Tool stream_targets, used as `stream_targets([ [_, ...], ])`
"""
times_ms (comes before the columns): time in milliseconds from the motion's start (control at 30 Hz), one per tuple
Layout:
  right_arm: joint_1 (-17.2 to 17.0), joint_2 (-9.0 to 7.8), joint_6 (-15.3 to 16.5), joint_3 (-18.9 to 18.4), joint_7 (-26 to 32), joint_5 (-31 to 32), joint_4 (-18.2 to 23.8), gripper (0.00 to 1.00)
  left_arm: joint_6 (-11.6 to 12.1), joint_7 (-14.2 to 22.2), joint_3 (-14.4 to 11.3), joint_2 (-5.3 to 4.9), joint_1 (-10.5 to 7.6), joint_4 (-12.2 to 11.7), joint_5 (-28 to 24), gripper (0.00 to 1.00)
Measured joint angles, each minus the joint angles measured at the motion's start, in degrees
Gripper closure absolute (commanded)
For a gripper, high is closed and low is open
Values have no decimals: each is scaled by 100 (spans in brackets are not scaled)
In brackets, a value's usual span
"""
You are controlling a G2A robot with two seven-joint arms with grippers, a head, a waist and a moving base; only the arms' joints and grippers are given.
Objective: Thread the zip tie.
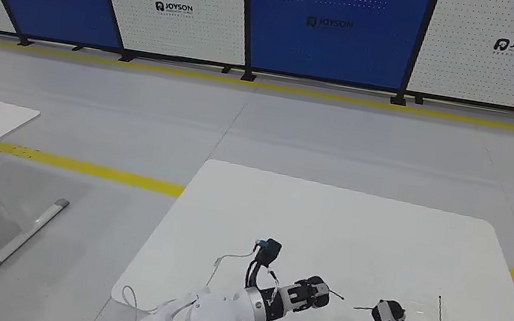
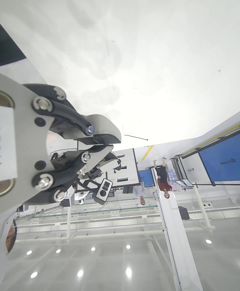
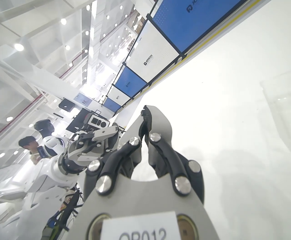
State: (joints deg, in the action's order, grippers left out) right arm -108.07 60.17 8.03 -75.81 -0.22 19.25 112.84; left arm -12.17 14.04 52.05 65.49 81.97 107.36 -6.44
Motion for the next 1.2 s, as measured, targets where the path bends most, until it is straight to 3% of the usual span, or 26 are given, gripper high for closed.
stream_targets([
  [433, 356, 108, -261, 257, 97, -138, -172, 100, 0, 0, 0, 0, 0, 0, 0, 100],
  [900, 425, 156, -124, 317, 46, -221, -242, 100, 0, 0, 0, 0, 0, 0, 0, 100],
  [1200, 489, 204, -231, 360, 74, -134, -298, 100, 0, 0, 0, 0, 0, 0, 0, 100],
])
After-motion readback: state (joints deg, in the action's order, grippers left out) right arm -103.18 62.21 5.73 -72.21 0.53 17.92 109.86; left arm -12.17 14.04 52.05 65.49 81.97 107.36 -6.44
